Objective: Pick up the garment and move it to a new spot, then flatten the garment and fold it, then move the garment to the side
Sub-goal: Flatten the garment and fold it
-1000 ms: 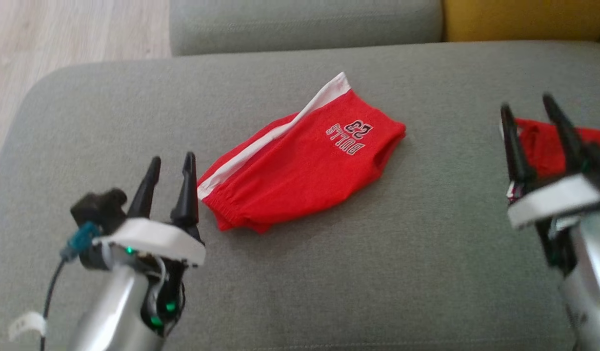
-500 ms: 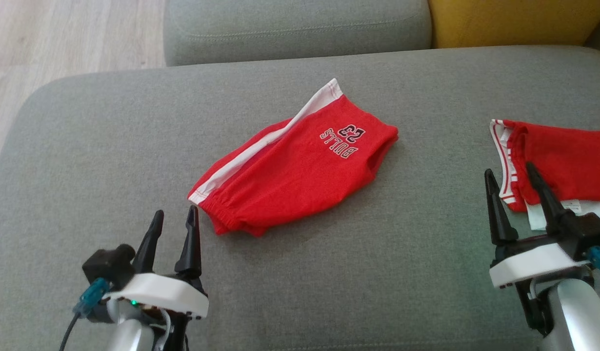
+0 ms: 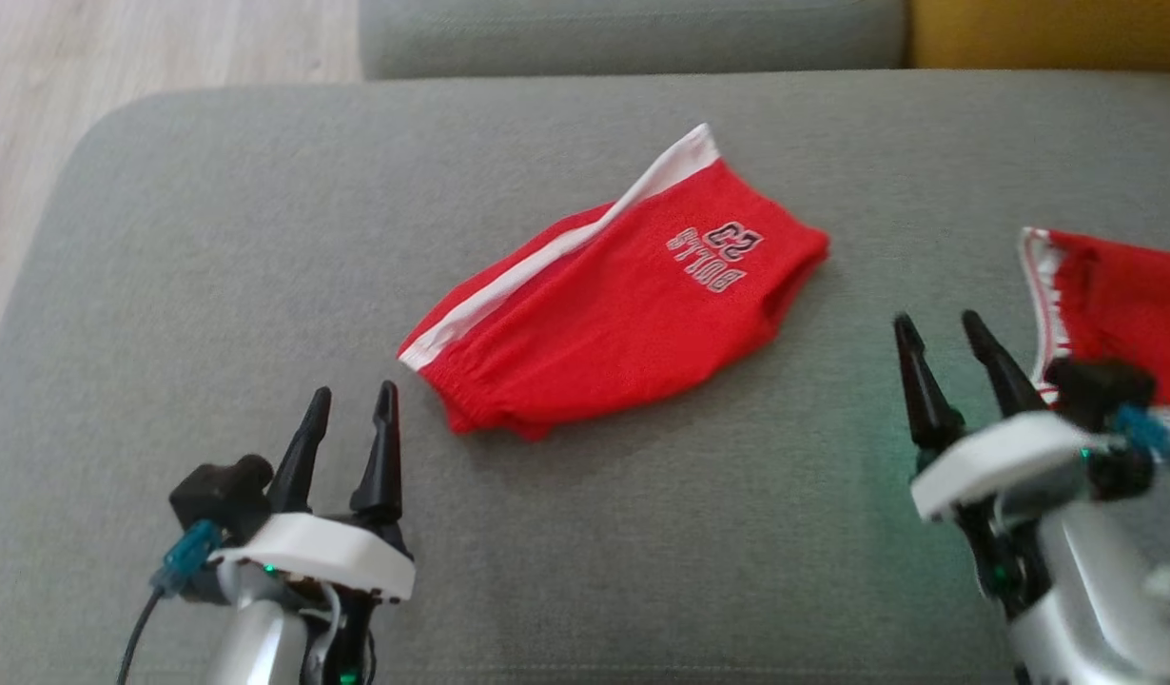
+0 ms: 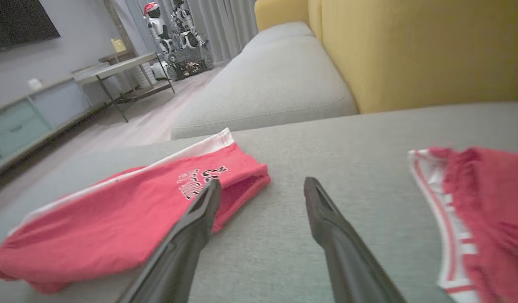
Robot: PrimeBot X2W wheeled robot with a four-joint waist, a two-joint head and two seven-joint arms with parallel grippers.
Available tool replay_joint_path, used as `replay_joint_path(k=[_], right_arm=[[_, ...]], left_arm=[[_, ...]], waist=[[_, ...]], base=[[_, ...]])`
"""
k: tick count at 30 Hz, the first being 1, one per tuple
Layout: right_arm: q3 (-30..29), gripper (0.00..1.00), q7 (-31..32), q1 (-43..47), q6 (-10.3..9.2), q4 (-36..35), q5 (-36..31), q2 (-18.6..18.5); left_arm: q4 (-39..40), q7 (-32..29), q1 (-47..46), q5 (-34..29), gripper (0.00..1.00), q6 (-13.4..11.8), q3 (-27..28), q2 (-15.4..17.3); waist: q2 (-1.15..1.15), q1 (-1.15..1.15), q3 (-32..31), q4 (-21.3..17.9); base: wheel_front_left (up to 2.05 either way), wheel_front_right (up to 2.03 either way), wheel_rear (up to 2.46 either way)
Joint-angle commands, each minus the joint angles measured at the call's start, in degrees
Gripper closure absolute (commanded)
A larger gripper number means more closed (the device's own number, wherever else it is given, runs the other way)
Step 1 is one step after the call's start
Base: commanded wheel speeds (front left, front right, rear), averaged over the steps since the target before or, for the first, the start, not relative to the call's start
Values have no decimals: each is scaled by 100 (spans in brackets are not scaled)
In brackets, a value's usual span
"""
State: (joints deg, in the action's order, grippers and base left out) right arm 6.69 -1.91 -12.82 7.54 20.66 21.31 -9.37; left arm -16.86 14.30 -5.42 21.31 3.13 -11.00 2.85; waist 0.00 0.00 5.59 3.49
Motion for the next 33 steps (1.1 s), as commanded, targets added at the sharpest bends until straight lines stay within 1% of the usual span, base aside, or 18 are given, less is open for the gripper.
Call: replay_joint_path(k=[1, 4, 8, 12, 19, 25, 30, 32, 33], right_arm=[[102, 0, 43, -289, -5, -149, 96, 12], [8, 0, 578, -634, -5, 205, 806, 99], [-390, 0, 1181, -1103, -5, 736, 1671, 225], [-818, 0, 1536, -1527, -5, 1303, 2102, 278], [-1265, 0, 1821, -2093, -5, 2305, 2078, 258], [-1289, 0, 1950, -2515, -5, 2995, 1701, 159], [-1259, 0, 2071, -2841, -5, 3419, 1567, 158], [-1136, 100, 2077, -2935, -5, 3424, 1525, 151], [-1079, 100, 2059, -2971, -5, 3395, 1527, 143]], left_arm=[[162, 70, -325, -2, 0, 23, 124, 6], [144, 70, -427, 73, 0, -3, -3, 5], [134, 70, -547, 85, 0, -64, -165, 4], [132, 70, -606, 114, 0, -118, -274, 4], [179, 70, -641, 156, 0, -142, -409, 3], [147, 70, -667, 160, 0, -187, -517, 3], [146, 70, -729, 214, 0, -227, -571, 3], [145, 70, -759, 238, 0, -239, -585, 3], [148, 70, -773, 250, 0, -241, -591, 3]], waist=[[0, 0, 124, 131], [0, 0, 289, 347], [0, 0, 467, 664], [0, 0, 582, 940], [0, 0, 664, 1275], [0, 0, 769, 1382], [0, 0, 832, 1397], [0, 0, 850, 1385], [0, 0, 857, 1376]], base=[[0, 0, 0], [0, 0, 0], [0, 0, 0], [0, 0, 0], [0, 0, 0], [0, 0, 0], [0, 0, 0], [0, 0, 0], [0, 0, 0]])
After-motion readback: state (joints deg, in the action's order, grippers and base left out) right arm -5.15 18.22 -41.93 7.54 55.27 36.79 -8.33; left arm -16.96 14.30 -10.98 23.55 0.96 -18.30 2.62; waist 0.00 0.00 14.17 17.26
